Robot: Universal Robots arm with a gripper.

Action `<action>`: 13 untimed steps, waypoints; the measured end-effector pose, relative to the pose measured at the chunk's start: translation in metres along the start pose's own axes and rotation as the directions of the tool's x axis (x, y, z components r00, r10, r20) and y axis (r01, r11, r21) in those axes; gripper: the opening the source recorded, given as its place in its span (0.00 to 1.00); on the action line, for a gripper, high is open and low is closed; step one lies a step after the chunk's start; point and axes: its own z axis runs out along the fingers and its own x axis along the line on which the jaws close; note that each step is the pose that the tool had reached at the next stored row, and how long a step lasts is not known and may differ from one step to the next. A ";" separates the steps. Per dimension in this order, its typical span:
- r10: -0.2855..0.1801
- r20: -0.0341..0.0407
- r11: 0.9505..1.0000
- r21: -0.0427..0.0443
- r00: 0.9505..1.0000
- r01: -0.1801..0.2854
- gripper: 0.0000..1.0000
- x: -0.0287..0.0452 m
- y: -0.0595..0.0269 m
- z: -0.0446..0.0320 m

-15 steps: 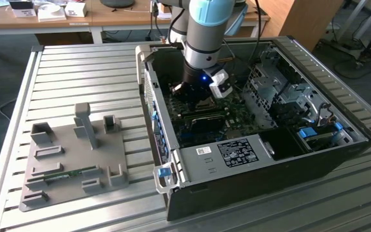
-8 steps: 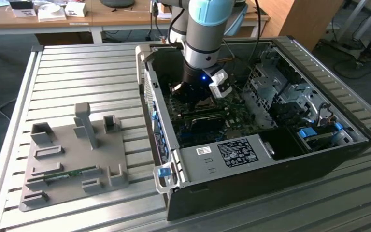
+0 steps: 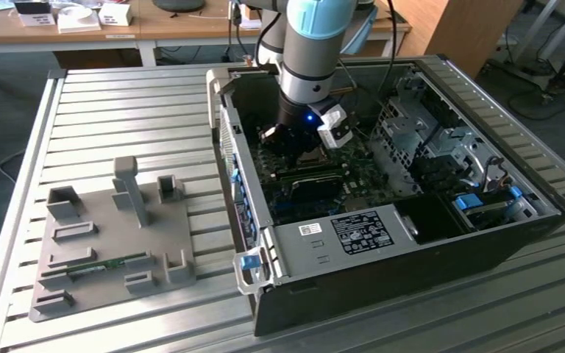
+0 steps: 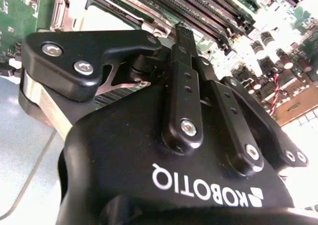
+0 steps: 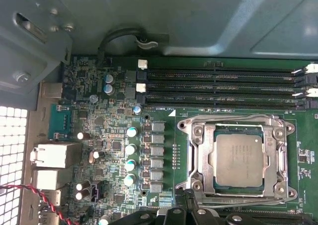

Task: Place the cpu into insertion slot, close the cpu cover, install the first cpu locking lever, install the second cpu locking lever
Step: 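Install the second cpu locking lever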

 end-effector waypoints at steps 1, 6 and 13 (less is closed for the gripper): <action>0.000 0.000 1.000 -0.001 1.000 0.000 0.11 0.0000 0.0002 0.0001; 0.000 0.000 1.000 -0.004 1.000 0.000 0.11 0.0001 0.0006 0.0011; 0.000 0.000 1.000 -0.005 1.000 0.000 0.11 0.0003 0.0005 0.0027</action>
